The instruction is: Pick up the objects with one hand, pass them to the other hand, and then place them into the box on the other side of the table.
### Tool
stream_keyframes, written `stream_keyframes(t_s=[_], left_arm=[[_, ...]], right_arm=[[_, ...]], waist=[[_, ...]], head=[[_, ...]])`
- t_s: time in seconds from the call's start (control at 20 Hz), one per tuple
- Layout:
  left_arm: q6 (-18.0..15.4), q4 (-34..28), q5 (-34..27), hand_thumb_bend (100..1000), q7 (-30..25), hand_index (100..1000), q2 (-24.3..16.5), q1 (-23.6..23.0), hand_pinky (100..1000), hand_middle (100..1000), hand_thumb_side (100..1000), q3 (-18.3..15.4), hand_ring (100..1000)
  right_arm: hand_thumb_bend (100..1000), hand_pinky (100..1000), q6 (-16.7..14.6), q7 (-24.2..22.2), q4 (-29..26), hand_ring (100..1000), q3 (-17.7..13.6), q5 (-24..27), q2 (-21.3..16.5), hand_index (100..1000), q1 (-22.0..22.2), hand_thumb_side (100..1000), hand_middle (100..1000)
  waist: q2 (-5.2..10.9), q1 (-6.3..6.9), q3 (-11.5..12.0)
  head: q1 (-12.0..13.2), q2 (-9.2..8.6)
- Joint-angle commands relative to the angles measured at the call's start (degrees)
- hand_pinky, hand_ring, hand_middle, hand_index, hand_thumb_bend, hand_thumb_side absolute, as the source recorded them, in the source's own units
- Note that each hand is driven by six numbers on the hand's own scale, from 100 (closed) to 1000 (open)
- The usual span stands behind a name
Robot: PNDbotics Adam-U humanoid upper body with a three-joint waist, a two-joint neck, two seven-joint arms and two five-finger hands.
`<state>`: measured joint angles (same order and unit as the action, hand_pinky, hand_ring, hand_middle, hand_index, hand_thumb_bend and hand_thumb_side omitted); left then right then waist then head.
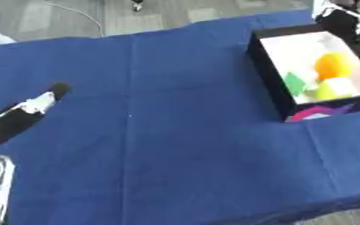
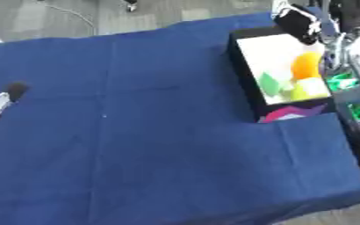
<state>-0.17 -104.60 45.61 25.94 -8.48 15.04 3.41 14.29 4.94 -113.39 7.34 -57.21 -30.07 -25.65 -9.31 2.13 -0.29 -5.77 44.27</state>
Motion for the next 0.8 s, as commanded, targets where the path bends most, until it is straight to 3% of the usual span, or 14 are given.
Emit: stream_keyframes(t_s=[0.05, 0.2, 0.4, 0.8], left_arm=[[-0.09, -0.17, 0.66, 958, -0.46, 760, -0.35, 0.22, 776, 486, 481, 0.2, 620], [-0.16, 0.05, 0.65, 959, -0.58, 760, -0.28, -0.01, 775, 485, 481, 0.47, 620], [-0.75, 0.23, 0.51, 958, -1.15, 760, -0.07, -0.16, 775, 485, 482, 1.46, 620], [-2.01, -0.25, -0.33, 949, -1.89, 758, 0.23, -0.63, 774, 483, 493, 3.2, 616]], right_arm=[[100, 673, -3.75, 0.16, -1.21, 953, 2.91, -0.28, 2.32, 1000, -0.57, 329, 872], [100, 668, -5.27, -0.09, -1.21, 949, 5.88, 0.24, 3.17, 1000, -0.02, 316, 864], [100, 671, -7.07, -1.02, -1.21, 952, 9.02, 1.95, 2.88, 1000, 0.8, 286, 864], [100, 649, -8.1, -2.5, -1.21, 967, 11.4, 5.37, 1.99, 1000, 1.88, 281, 859]], waist=[[1.33, -0.27, -0.15], [1.68, -0.32, -0.35], [1.9, -0.47, -0.29], [2.27, -0.84, -0.32]], head=[[3.42, -0.15], [8.26, -0.15], [11.69, -0.15], [11.8, -0.15]])
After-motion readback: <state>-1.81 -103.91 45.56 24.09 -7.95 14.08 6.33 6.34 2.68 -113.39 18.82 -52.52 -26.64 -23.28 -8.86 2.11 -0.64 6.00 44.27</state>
